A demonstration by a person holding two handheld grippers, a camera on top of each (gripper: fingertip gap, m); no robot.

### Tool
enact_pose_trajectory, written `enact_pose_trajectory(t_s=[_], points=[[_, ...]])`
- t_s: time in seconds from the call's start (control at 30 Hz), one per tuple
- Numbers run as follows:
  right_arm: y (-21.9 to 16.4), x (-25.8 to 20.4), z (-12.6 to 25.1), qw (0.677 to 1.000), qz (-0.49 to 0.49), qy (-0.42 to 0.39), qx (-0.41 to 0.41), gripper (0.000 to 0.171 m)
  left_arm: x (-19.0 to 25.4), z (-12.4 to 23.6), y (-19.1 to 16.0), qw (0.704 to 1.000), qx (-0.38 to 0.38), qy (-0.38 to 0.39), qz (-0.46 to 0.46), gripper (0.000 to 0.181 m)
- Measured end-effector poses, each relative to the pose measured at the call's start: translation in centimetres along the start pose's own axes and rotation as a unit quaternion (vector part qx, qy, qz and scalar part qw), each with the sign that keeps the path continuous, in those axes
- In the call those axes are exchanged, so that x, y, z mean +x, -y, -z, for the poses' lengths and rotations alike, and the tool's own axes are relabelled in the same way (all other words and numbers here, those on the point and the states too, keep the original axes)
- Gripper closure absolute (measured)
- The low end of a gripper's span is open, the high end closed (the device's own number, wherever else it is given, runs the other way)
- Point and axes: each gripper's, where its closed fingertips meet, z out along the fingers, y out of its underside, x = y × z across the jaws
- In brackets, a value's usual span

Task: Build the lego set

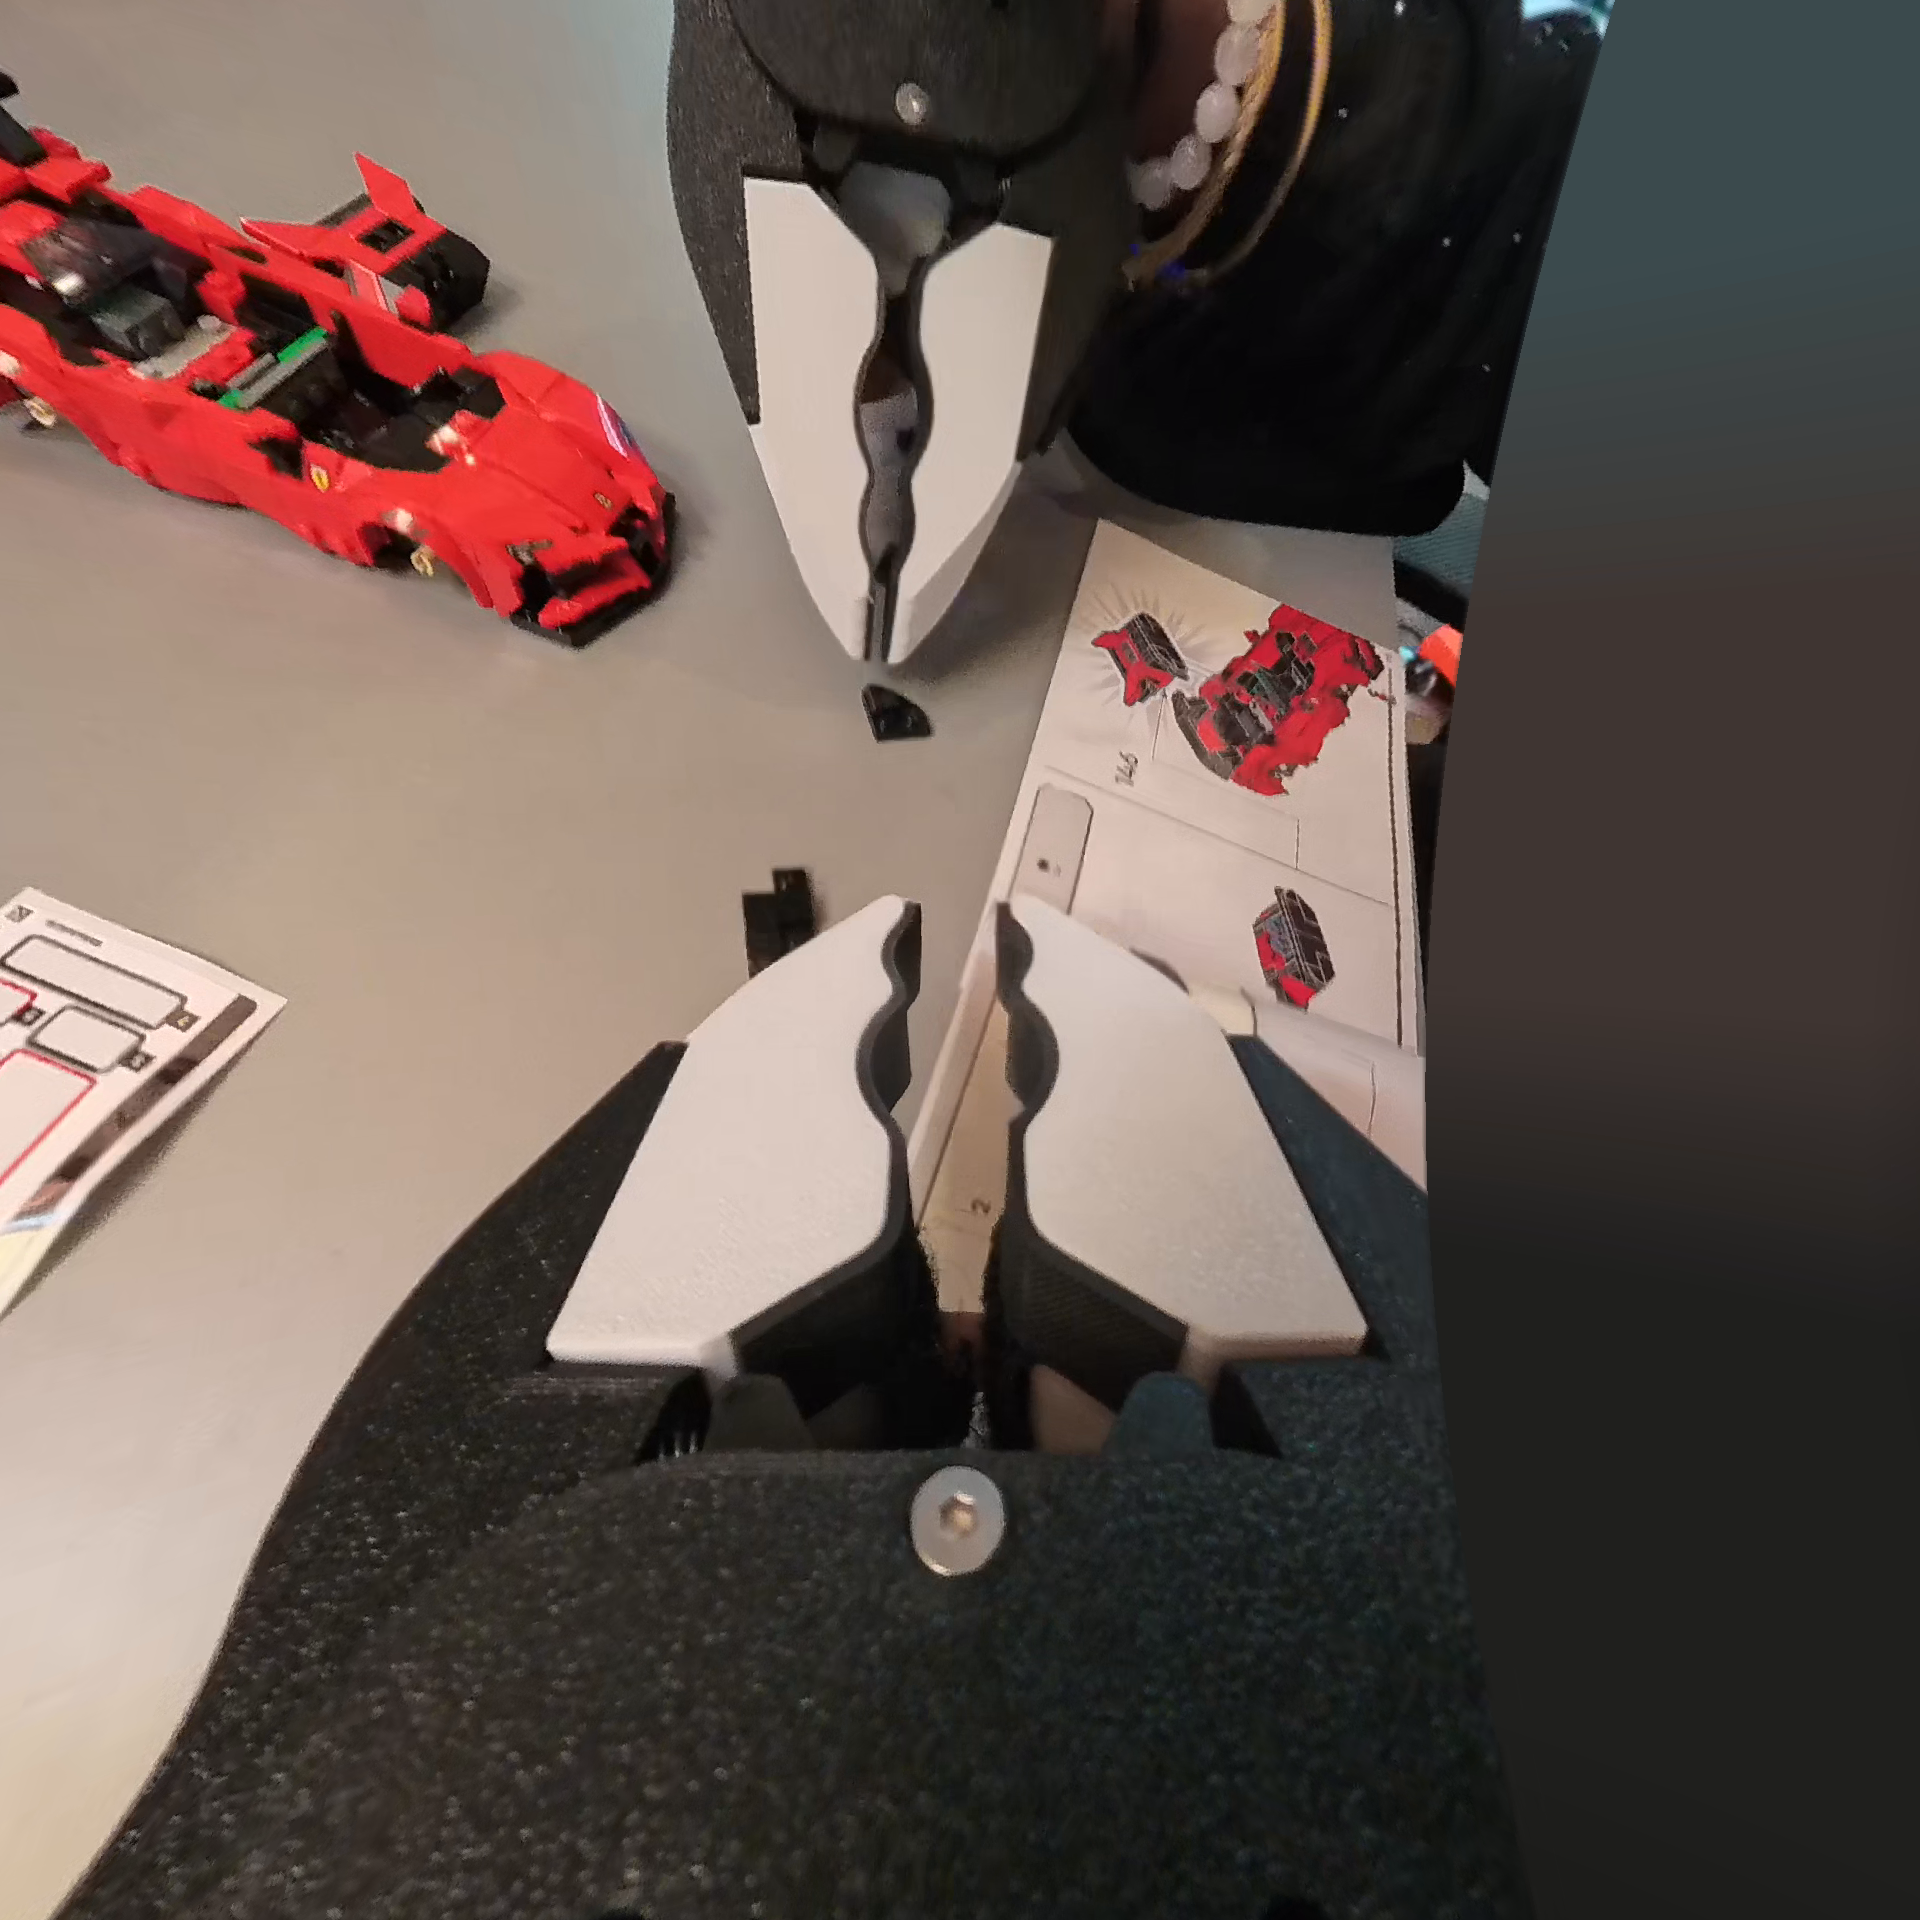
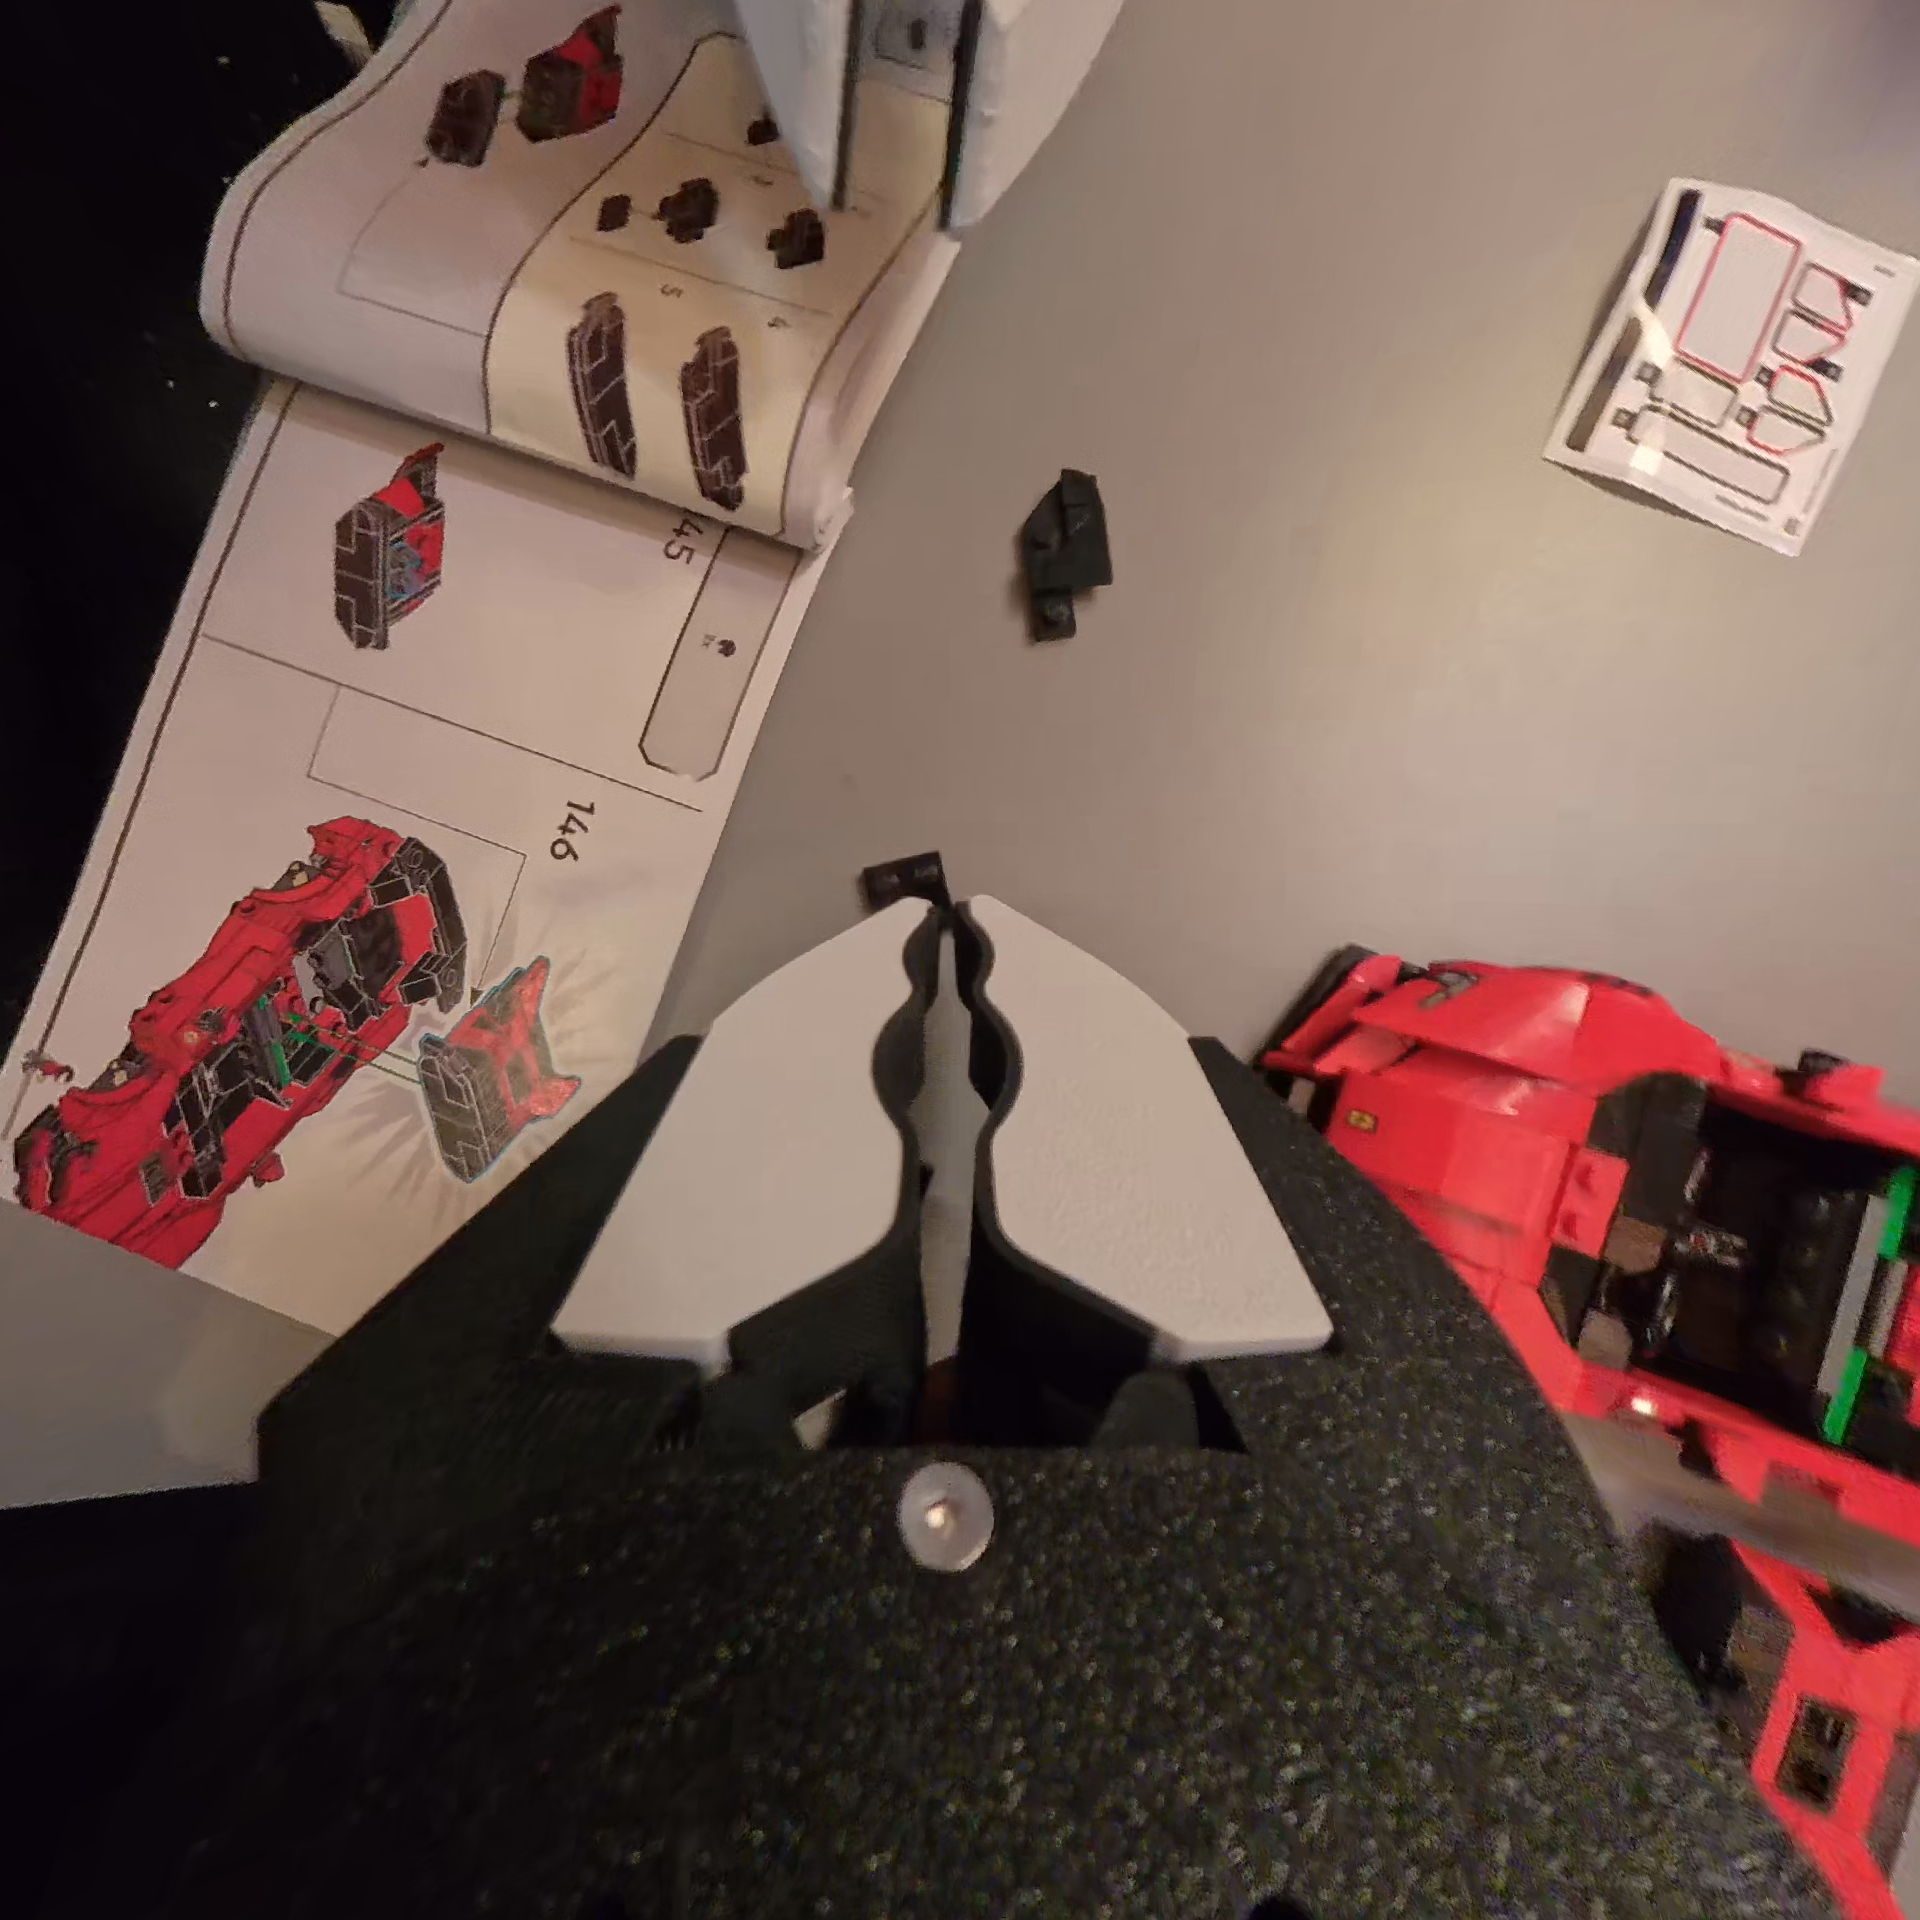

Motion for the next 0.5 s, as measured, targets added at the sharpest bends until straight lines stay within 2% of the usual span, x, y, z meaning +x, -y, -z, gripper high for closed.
enact_pose_trajectory(t_s=[0.2, 0.5], points=[[-2.4, -0.7, -0.1, 0.995, -0.080, -0.006, -0.059, 0.171, -0.1, -3.0, 1.8, 0.998, -0.042, 0.017, -0.046, 0.177], [-1.8, -0.6, -0.6, 0.994, -0.100, -0.039, 0.001, 0.171, -2.5, -8.2, 0.7, 0.984, -0.145, 0.046, -0.098, 0.181]])
